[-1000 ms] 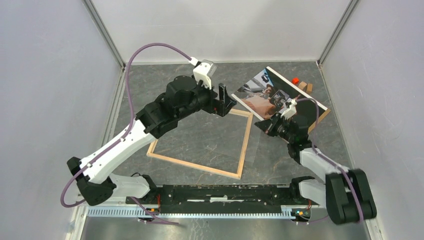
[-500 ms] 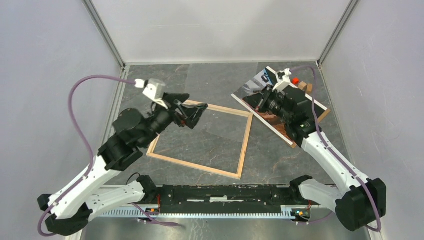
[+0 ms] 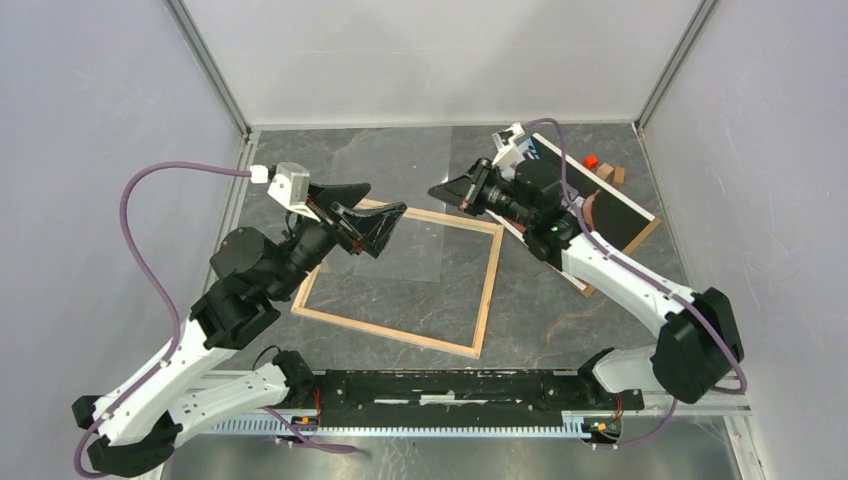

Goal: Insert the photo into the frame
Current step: Place the photo frame item in the photo frame.

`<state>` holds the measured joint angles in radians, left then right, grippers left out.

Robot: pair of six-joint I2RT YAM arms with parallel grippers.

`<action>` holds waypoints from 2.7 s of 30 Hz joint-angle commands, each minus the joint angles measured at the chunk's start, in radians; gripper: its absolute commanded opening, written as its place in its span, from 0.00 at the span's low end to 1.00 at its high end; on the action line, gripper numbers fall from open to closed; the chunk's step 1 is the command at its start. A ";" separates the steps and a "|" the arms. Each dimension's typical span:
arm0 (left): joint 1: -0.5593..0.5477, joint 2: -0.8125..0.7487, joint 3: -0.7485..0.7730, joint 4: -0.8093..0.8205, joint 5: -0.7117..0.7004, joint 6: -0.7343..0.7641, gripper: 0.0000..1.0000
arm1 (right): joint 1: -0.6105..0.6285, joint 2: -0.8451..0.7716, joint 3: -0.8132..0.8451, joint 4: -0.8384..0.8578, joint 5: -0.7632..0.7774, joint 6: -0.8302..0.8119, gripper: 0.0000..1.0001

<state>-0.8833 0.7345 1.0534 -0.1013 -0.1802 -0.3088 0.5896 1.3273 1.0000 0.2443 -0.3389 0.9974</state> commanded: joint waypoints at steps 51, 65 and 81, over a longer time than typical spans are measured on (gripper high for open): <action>-0.001 0.172 0.079 -0.067 -0.023 0.063 1.00 | -0.113 0.202 -0.629 0.708 -0.096 0.350 0.00; 0.000 0.211 0.097 -0.088 -0.008 0.073 1.00 | -0.130 0.261 -0.658 0.757 -0.164 0.370 0.00; 0.001 0.200 0.100 -0.093 -0.027 0.082 1.00 | -0.154 0.215 -0.670 0.669 -0.138 0.319 0.00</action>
<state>-0.8829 0.9520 1.1183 -0.2085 -0.2005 -0.3046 0.4446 1.5753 0.3367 0.9077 -0.4782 1.3453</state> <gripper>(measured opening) 0.994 0.007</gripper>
